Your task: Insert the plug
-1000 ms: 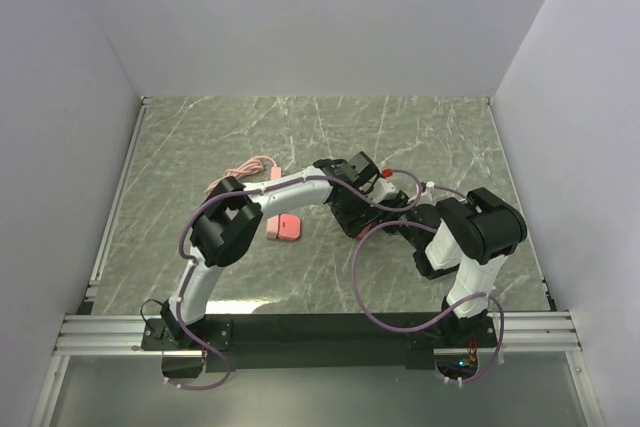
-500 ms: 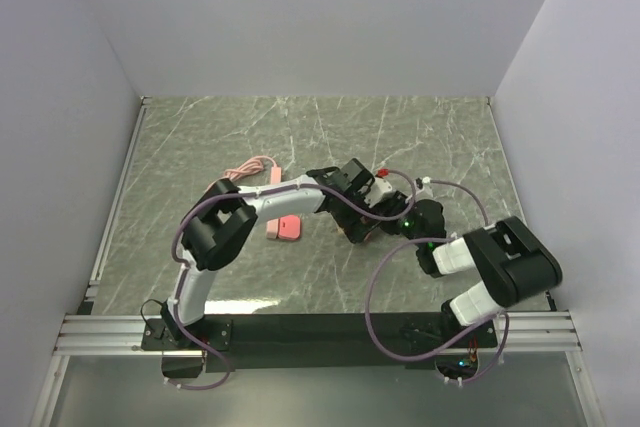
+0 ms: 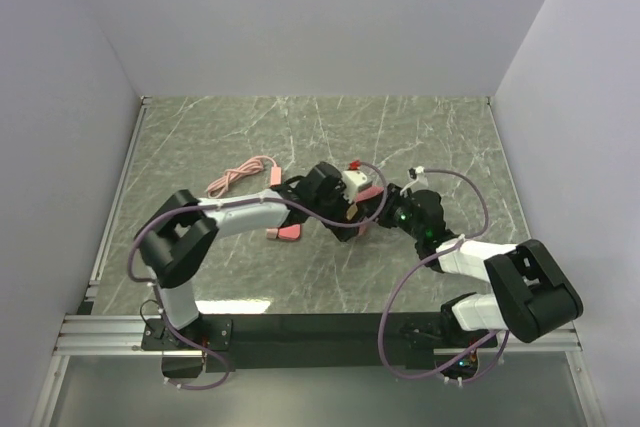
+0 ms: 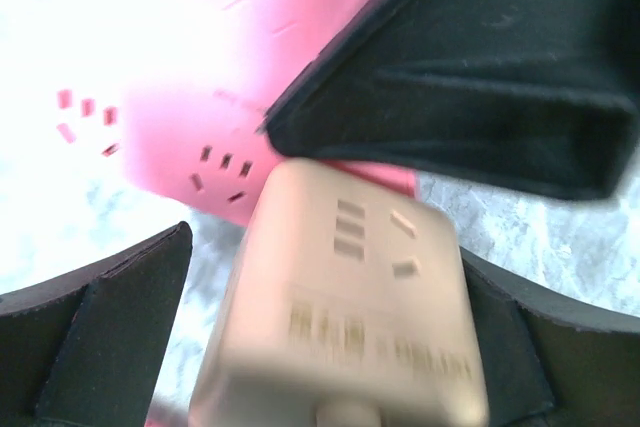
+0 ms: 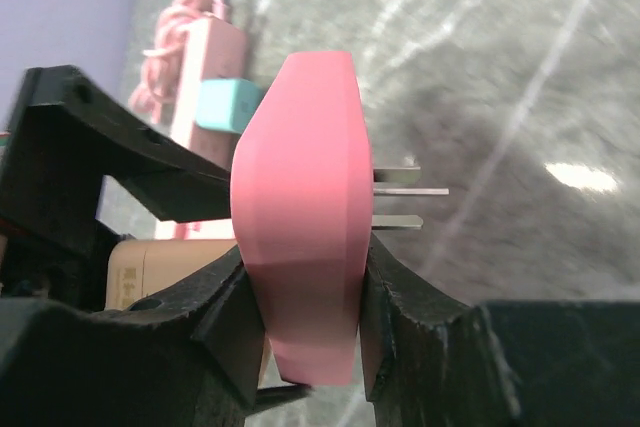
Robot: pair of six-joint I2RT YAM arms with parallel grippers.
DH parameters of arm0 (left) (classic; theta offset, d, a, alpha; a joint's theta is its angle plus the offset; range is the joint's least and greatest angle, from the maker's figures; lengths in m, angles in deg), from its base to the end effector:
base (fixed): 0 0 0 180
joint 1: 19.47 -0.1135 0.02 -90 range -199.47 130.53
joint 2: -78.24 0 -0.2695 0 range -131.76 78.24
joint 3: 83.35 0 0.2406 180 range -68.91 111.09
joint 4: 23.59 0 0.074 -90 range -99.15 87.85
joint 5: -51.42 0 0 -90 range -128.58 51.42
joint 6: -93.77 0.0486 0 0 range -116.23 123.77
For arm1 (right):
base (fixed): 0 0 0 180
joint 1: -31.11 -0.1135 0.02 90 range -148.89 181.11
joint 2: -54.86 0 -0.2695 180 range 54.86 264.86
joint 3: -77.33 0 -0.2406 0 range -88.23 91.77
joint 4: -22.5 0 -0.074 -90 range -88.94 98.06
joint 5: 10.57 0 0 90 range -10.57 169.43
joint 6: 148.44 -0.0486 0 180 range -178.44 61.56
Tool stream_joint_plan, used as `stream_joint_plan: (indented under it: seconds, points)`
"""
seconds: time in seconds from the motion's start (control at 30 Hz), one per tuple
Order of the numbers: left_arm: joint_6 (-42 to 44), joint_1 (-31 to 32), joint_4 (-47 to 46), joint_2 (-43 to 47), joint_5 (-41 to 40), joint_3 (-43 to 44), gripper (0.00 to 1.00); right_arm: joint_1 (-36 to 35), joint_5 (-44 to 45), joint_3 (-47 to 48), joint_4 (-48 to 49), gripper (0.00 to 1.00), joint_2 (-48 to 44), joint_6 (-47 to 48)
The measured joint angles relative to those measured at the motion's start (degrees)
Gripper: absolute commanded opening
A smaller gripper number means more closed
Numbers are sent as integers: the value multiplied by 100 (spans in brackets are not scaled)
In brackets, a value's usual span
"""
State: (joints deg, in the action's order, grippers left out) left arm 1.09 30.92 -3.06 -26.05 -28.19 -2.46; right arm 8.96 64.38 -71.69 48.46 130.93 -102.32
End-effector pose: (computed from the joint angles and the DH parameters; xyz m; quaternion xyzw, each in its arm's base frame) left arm 0.2451 -0.3099 0.1946 0.4031 0.8239 -0.2486 0.3114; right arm 0.2168 0.1019 0.1650 0.0777 0.8076 0.4026 0.4238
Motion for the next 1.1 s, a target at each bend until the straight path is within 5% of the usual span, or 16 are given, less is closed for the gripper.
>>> stream_joint_plan:
  seconds: [0.27, 0.7, 0.8, 1.0, 1.1]
  points:
    - [-22, -295, -730, 1080, 280, -507, 99, -17, -44, 179, -166, 0, -76, -2]
    - [-302, -564, -1534, 1722, -361, -1150, 100, -20, -393, 221, -219, 4, 560, 7]
    - [-369, -636, -1635, 1919, -496, -1237, 99, -20, -380, 302, -151, 16, 684, 33]
    - [-481, -678, -1781, 2085, -691, -1445, 100, -20, -138, 339, -348, 79, 581, 177]
    - [-518, -682, -1766, 2111, -743, -1482, 99, -20, 0, 339, -560, 82, 350, 289]
